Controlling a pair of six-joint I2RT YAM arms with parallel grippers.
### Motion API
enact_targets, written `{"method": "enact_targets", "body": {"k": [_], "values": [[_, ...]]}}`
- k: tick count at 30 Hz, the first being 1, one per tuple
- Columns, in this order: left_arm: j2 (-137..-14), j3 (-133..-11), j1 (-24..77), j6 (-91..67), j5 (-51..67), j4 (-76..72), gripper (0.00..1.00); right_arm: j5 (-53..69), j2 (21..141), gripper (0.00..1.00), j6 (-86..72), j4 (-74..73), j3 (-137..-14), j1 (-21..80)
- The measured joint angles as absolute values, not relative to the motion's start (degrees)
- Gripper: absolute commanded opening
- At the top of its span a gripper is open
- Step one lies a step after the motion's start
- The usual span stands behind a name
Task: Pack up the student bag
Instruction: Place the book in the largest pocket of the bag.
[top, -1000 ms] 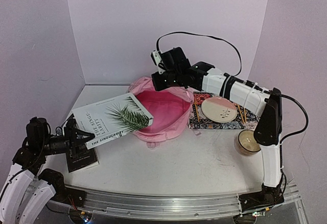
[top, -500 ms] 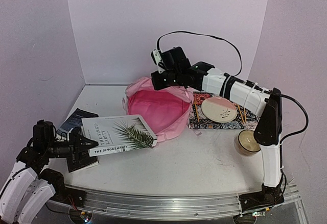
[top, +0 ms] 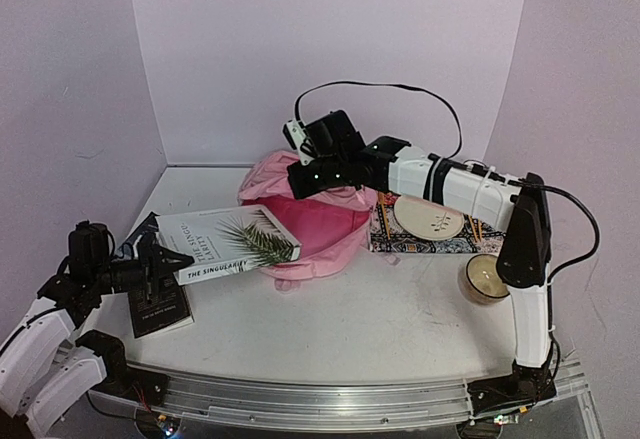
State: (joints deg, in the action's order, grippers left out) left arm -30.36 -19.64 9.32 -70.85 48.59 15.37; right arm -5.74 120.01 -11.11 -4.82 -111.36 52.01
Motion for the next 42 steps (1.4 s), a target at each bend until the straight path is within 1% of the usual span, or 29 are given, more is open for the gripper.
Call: {"method": "enact_targets", "body": {"k": [6,10,12,18,22,30,42], "values": [[-32.47,-19.68,9.88,-73.78,45.41,9.85,0.37,-4.30,119.80,0.00,-11.84,-3.80,-110.91,54.28],[-34.09,-18.79,12.05,-77.07,42.33,4.05,0.37,-3.30,119.00,0.00,-12.52,-3.21,-110.91,55.48],[-35.03,-18.20,14.11,-78.07,40.15,1.52,0.37,-2.71,118.55,0.00,-13.00,-3.00,-110.91,55.89],[-40.65,-18.20,24.31,-78.31,29.28,-3.20,0.35,-1.02,117.25,0.00,-14.14,-2.88,-110.65,56.92],[-44.19,-17.89,28.58,-79.83,22.74,-8.75,0.35,-0.40,116.66,0.00,-15.17,-1.86,-109.37,57.79],[-55.05,-18.47,37.14,-80.48,10.09,-18.41,0.36,-0.29,116.64,0.00,-17.12,0.25,-107.37,59.15],[-72.93,-23.76,45.08,-81.35,-2.19,-32.28,0.35,1.00,115.48,0.00,-19.49,3.98,-103.08,59.57]]}}
